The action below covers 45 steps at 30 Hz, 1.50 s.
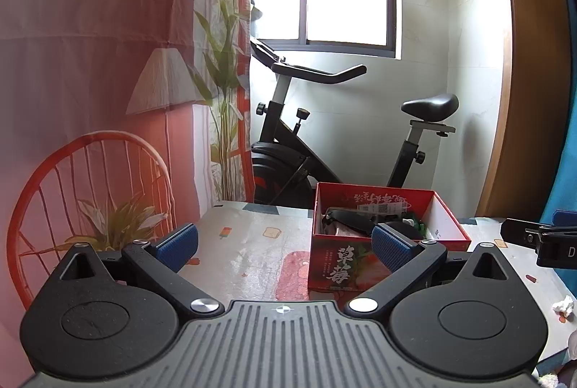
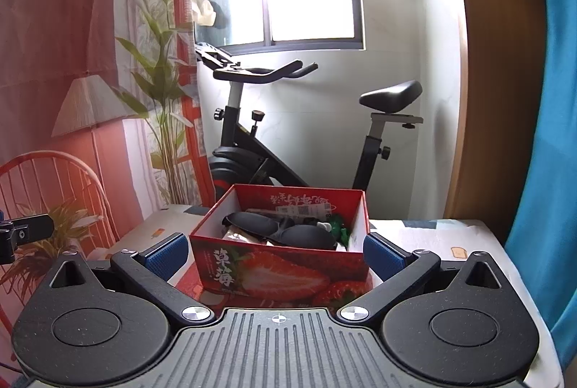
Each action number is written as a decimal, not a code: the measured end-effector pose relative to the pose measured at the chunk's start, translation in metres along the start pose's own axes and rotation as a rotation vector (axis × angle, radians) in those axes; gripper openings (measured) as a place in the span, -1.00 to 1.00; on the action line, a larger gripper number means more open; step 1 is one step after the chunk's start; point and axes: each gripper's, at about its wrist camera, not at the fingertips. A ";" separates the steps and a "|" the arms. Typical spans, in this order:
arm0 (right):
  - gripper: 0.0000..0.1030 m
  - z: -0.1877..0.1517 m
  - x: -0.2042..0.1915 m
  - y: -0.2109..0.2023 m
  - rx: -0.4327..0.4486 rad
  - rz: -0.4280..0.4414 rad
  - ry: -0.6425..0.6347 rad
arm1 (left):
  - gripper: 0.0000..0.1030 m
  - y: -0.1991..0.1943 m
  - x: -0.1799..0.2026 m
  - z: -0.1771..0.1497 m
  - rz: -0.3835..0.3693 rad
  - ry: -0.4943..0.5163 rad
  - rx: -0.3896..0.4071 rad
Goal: Organize soft objects
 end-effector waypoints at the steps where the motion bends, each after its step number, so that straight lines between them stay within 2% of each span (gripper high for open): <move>1: 0.99 0.000 0.000 0.000 -0.002 0.000 -0.001 | 1.00 0.000 0.000 0.000 0.003 -0.001 0.000; 18: 0.99 0.008 -0.004 -0.019 0.105 0.006 -0.038 | 1.00 -0.018 -0.001 0.006 -0.008 -0.017 0.090; 45: 0.99 0.007 -0.004 -0.019 0.105 -0.006 -0.038 | 1.00 -0.015 -0.012 0.006 -0.057 0.007 0.093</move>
Point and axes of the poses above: each gripper's, at about its wrist camera, not at the fingertips, and y roughly the way its jaws point, x to its right, z to its top, and after that the axes turned 2 degrees about x, right-handed
